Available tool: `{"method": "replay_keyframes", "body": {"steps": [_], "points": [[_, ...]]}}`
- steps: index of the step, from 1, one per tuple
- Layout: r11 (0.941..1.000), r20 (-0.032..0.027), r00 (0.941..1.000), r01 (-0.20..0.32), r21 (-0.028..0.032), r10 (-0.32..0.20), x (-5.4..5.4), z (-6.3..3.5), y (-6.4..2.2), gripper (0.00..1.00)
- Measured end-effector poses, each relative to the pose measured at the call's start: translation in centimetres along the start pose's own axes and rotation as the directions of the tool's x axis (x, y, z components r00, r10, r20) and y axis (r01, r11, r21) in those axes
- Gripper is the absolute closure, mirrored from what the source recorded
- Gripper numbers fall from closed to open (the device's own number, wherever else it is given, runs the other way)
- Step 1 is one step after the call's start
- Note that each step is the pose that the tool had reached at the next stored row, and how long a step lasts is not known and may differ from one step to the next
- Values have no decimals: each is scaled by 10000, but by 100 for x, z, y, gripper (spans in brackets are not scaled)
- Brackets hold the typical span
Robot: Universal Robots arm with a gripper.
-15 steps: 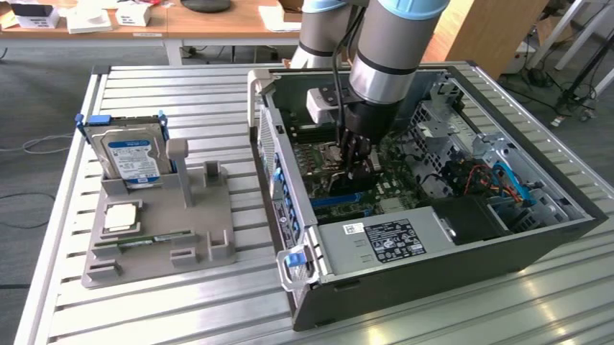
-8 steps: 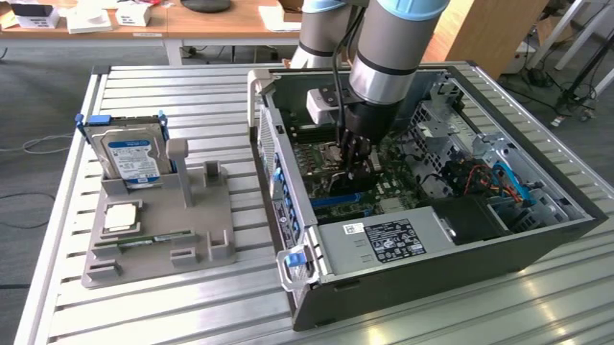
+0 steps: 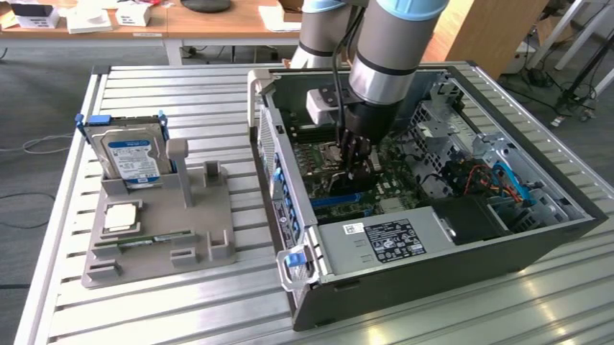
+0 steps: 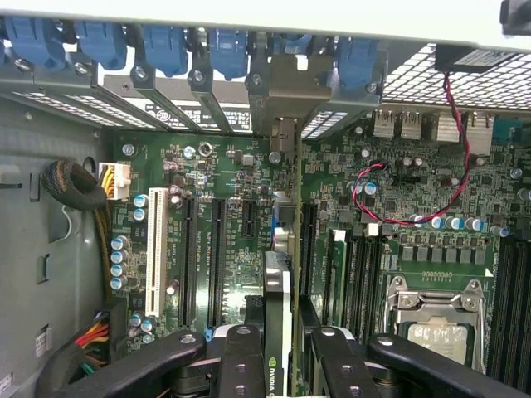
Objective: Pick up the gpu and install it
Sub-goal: 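Insert the gpu into the slot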
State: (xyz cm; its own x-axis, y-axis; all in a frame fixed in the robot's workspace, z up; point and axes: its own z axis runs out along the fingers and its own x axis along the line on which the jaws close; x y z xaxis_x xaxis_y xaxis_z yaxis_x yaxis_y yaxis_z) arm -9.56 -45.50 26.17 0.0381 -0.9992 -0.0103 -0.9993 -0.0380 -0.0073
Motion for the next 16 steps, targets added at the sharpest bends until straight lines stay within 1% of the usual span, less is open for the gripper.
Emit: {"method": "replay_keyframes", "body": {"steps": [4,10,15,16], "points": [[10000,-3,10000,2,87,-2,0,0,9,73],[9998,-8,10000,3,197,-3,-1,-1,27,73],[9998,-9,10000,4,216,-4,-1,-1,32,73],[9997,-12,10000,1,239,-1,-1,-2,35,73]]}}
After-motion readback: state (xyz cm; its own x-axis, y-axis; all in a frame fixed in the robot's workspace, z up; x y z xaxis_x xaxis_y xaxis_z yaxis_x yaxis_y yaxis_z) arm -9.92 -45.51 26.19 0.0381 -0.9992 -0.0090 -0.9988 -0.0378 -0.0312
